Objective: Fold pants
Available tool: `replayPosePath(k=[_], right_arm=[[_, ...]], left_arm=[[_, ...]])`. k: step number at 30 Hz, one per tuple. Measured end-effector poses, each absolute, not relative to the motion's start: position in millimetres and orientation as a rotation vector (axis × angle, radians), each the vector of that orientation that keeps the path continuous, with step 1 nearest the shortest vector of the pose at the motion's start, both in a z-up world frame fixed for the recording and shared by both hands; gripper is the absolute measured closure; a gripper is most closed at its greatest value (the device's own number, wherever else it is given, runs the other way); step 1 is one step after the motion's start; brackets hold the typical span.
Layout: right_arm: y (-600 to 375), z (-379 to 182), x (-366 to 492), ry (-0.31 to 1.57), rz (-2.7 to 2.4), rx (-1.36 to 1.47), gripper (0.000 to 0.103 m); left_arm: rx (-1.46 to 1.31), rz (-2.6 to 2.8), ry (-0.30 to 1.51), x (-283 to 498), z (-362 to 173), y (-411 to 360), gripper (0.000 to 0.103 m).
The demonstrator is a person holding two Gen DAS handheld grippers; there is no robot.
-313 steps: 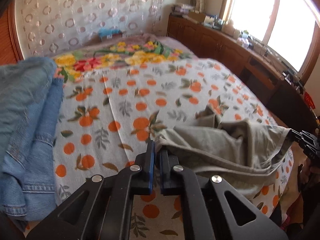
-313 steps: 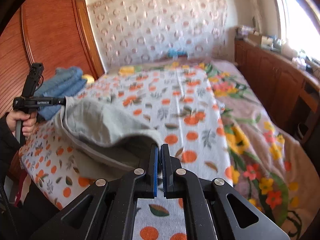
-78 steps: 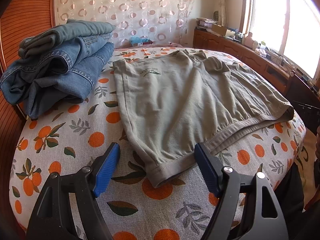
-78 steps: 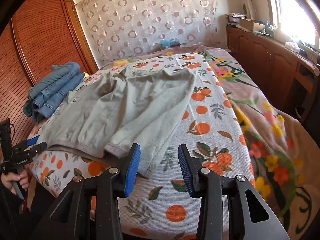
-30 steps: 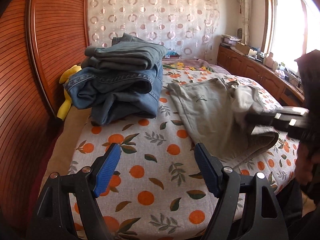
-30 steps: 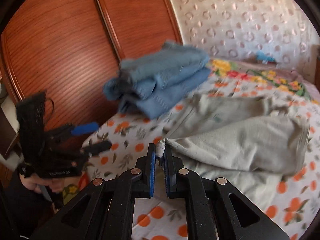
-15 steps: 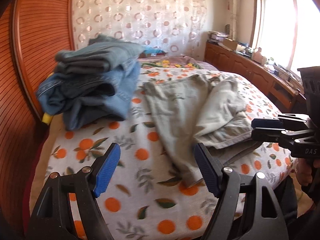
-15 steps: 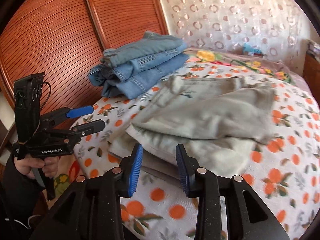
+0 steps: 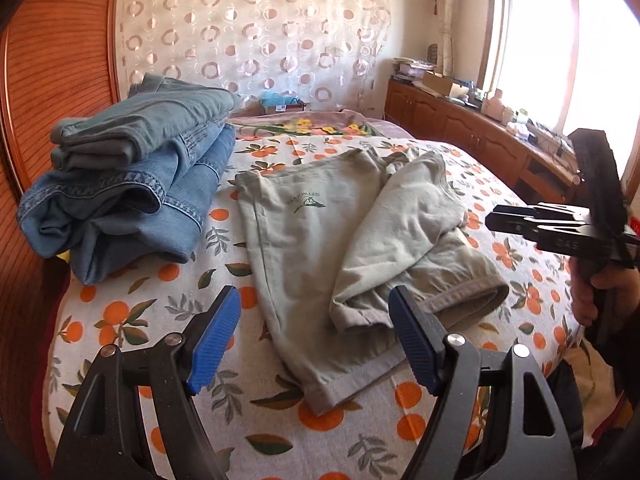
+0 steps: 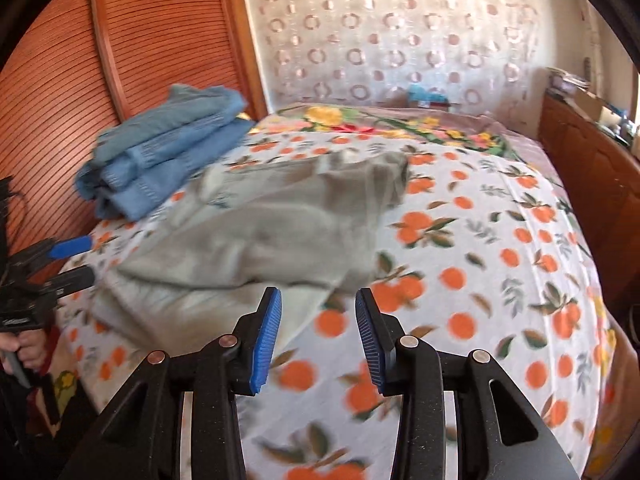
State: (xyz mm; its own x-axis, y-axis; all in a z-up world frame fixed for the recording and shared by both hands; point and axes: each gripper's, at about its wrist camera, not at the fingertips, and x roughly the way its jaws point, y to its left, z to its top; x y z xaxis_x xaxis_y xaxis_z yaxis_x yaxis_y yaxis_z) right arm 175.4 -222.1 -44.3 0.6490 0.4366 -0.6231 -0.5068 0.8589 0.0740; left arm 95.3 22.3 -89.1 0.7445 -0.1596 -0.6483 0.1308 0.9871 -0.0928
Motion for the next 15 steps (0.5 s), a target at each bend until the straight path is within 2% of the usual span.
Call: replayPosePath(k=[5,8,12,14,15], right_arm=[[-215.2,-49.7,201.2,0.709,0.529,-0.125,0.063],[-206.0,-55.5,213.2,0.736,0.534,-0.142,0.063],[-196.7,-61.1,219.5,0.767,0.567,-0.169,0.063],[-190.5,-60.8,222.2,0.761,0.57,-0.19,0.063],[-186.9,-60.5,222.3,0.759,0.571,-0.195,0.071]], left_arm=[[-0.048,-0.163,0.72,99.4,-92.3,20.8,0.03],[-0.039,-0.185,0.733,101.3,-95.2,16.5,0.036],[-0.016,-0.21,0.759,102.2,-102.2,10.6,0.052],[-0.022,-0.218,0.768,102.7,-105.1,9.5,0.057],[-0.027,-0.223,0.771,102.8,-106.3,8.9,0.062]])
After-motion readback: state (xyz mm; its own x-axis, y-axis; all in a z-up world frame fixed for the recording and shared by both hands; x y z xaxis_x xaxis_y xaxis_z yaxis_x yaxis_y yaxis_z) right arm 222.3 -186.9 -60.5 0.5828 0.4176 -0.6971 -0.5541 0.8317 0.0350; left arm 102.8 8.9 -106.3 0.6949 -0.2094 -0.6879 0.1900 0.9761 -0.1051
